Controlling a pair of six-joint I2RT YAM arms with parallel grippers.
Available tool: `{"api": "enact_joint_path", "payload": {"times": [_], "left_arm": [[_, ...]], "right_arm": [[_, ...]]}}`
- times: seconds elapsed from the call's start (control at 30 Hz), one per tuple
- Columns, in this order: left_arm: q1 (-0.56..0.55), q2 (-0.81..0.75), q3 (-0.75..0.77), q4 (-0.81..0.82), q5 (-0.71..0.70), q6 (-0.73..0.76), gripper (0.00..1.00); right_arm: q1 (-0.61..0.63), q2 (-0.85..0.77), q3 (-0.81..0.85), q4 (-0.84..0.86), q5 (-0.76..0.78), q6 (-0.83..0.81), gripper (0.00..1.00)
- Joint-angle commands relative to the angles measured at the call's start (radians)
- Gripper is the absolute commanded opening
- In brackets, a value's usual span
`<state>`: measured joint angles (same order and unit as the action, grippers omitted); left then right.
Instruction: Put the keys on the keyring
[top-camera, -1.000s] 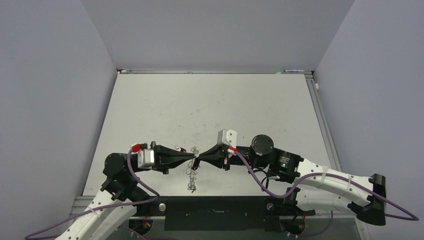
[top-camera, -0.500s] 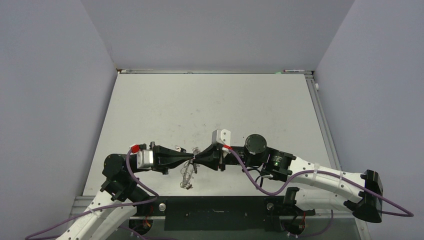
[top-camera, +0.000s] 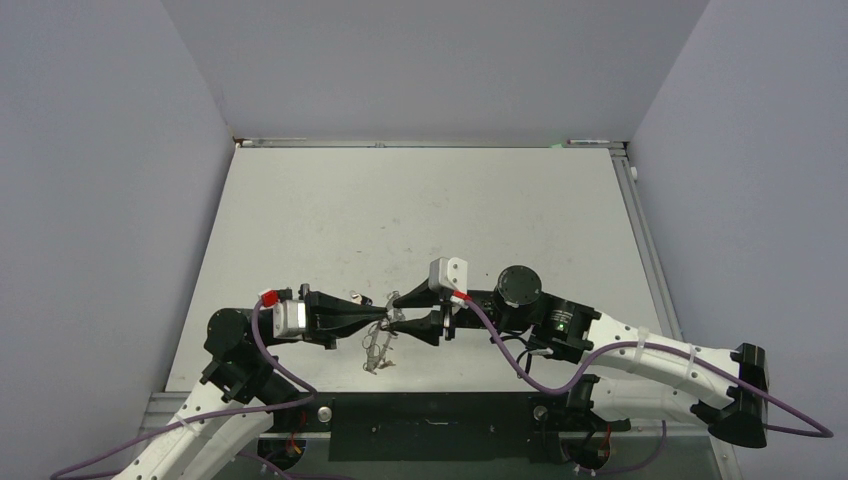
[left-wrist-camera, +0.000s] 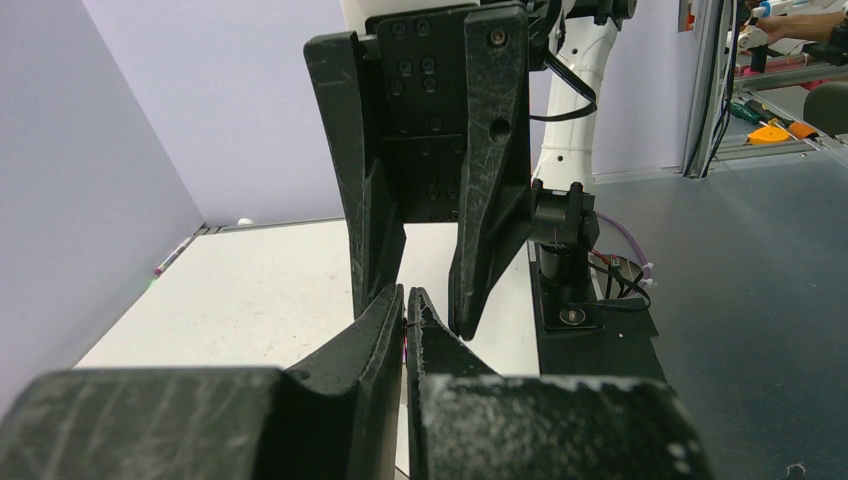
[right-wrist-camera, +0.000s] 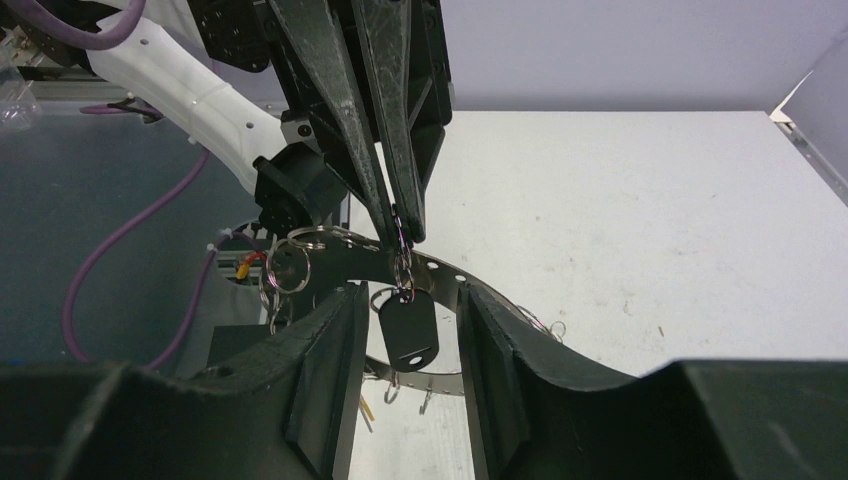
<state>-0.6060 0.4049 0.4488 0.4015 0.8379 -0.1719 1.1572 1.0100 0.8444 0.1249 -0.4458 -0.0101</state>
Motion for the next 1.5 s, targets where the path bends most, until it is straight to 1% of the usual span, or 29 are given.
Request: {"api": "enact_joint_path", "payload": {"times": [0.0,0.4,0.93,0.97,1.17,1.2,1.43,1.47], "left_arm": [[0.006,-0.008,0.019,0.063,-0.011,0.0,0.0],[0.006,-0.01,0.019,0.062,-0.011,0.0,0.0],[0.006,-0.014,0.019,0.059,-0.018,0.0,0.0],[0.006,-0.014,0.019,0.059,-0.018,0.0,0.0],[0.006,-0.014,0.019,0.059,-0.017,0.0,0.0],[0.006,-0.014,0.019,0.057,-0.017,0.0,0.0],[0.006,-0.01,0.022,0.047,-0.021,0.002,0.0],[0.006,-0.011,0.024,0.041,-0.022,0.004,0.09]], "right_arm": [[-0.009,-0.019,0.051,0.051,-0.014,-0.017,0.38],[-0.008,0.03,0.071,0.071,-0.037,-0.018,0.3],[-0.008,0.062,0.082,0.081,-0.057,-0.013,0.23],[-0.008,0.064,0.082,0.081,-0.057,-0.014,0.22],[-0.007,0.067,0.084,0.084,-0.056,-0.017,0.07],[-0.008,0.066,0.085,0.084,-0.055,-0.017,0.06],[-0.008,0.045,0.069,0.078,-0.045,-0.03,0.05],[-0.007,0.038,0.068,0.066,-0.042,-0.036,0.05]]}}
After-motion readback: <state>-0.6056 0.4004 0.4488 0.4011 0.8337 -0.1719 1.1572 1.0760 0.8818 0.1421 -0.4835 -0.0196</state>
